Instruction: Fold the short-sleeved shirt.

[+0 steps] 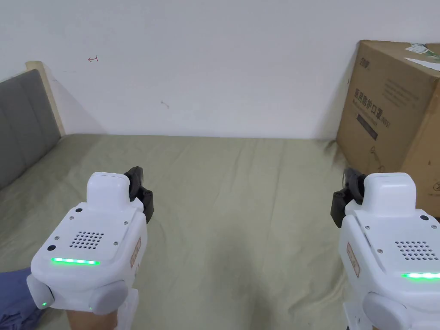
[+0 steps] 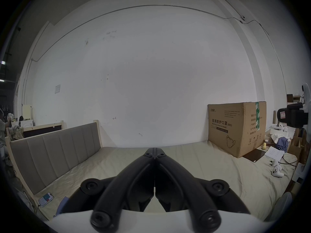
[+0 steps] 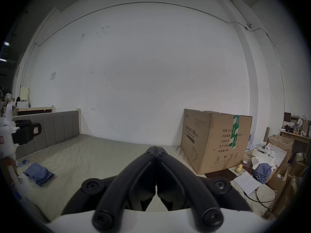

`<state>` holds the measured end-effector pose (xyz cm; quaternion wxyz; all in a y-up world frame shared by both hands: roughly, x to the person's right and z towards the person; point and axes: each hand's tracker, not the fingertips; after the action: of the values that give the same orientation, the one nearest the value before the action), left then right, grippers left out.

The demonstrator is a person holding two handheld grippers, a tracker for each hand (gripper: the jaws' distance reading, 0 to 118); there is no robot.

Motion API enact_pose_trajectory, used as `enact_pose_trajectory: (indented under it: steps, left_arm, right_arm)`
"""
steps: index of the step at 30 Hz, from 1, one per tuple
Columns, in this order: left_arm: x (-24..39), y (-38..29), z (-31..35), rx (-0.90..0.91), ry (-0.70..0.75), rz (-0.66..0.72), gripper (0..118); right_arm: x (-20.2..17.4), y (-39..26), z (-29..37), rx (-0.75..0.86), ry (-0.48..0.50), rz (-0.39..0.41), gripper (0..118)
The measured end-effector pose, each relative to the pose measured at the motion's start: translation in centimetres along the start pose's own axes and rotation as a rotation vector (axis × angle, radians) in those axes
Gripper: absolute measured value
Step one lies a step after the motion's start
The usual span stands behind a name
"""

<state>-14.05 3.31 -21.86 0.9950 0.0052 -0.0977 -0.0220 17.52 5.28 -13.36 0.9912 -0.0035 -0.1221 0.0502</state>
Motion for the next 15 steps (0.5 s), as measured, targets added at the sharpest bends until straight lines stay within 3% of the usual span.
enact_pose_trajectory:
  steps: [15]
  left_arm:
    - [0.03,0.03,-0.02,-0.002,-0.008,-0.009,0]
  right_arm:
    - [-0.17,0.03,0.06,-0.002,0.0,0.004,0]
